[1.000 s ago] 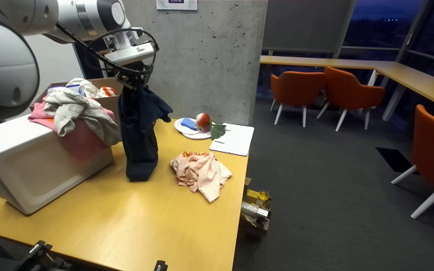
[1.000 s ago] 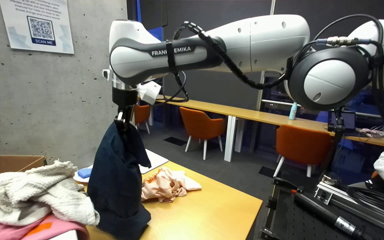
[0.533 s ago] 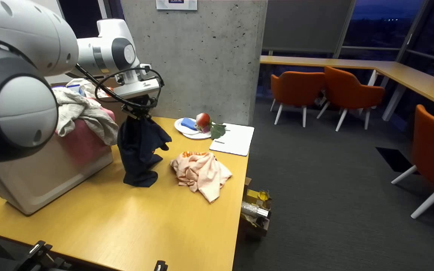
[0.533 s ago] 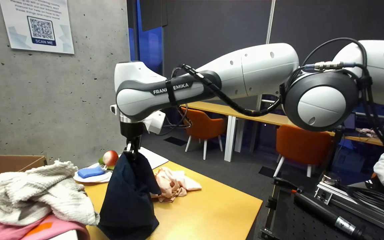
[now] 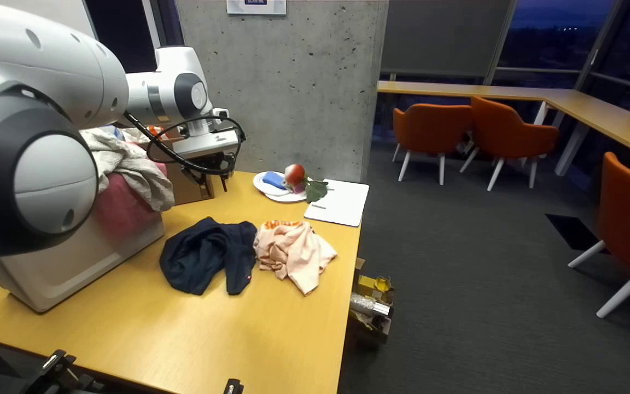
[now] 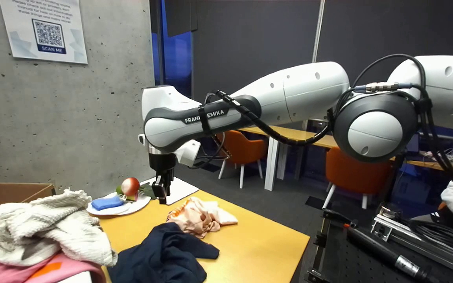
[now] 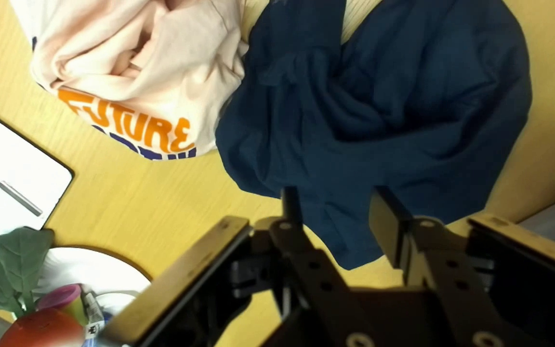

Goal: Put the clothes on top of the basket on the table

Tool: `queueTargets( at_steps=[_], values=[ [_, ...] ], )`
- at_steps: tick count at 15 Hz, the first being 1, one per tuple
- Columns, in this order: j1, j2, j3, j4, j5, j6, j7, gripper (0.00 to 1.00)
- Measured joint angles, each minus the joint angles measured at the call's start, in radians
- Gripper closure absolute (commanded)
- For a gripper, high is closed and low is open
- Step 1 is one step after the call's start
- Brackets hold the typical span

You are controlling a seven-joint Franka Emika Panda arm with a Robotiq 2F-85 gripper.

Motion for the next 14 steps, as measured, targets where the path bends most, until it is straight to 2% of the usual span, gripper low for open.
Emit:
queueTargets(
  at_steps=[3,4,6,7,14],
  values=[
    [0.001,-0.021,0.001,0.002,0.0,0.001,0.01,0.03],
    [0.0,-0.033,0.001,0.002,0.003,-0.009,0.014,0.21],
    [-0.004,-0.07,0.001,0.002,0.014,-0.068,0.024,0.06],
    [-0.007,-0.085,0.001,0.001,0.017,-0.085,0.024,0.03],
    [-0.007,-0.09,0.002,-0.001,0.017,-0.102,0.029,0.0]
  ],
)
